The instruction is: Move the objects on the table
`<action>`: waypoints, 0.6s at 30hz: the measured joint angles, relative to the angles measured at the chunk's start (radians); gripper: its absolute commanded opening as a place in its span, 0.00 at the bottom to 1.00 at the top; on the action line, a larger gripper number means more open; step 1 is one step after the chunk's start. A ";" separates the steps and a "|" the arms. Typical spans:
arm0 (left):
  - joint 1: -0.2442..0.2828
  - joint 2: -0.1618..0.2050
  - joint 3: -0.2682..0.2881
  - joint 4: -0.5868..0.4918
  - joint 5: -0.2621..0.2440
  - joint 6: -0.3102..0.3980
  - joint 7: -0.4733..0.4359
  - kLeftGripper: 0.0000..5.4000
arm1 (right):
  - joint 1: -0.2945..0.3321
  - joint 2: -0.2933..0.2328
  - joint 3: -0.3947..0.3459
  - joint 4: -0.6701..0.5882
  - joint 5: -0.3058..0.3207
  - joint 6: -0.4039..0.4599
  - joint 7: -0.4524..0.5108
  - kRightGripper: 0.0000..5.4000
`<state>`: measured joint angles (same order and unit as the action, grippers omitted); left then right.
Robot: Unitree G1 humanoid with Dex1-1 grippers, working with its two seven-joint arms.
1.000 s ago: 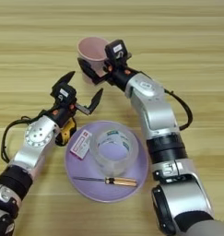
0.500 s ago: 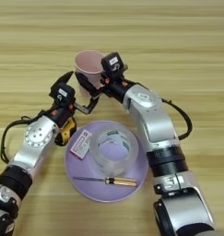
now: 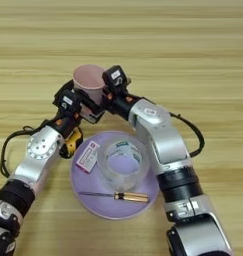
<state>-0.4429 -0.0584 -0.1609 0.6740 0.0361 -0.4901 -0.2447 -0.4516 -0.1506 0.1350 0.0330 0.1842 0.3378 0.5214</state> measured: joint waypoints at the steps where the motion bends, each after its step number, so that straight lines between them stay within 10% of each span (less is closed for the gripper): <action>1: 0.000 0.000 0.000 0.004 0.000 0.000 0.000 1.00 | 0.003 0.001 0.004 -0.001 0.000 0.002 0.000 0.84; 18: 0.000 0.002 0.002 0.007 -0.002 0.000 -0.006 0.78 | 0.008 0.003 0.002 -0.031 0.006 0.004 -0.017 0.84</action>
<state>-0.4430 -0.0564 -0.1585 0.6810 0.0344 -0.4902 -0.2503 -0.4432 -0.1479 0.1369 0.0022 0.1900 0.3419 0.5046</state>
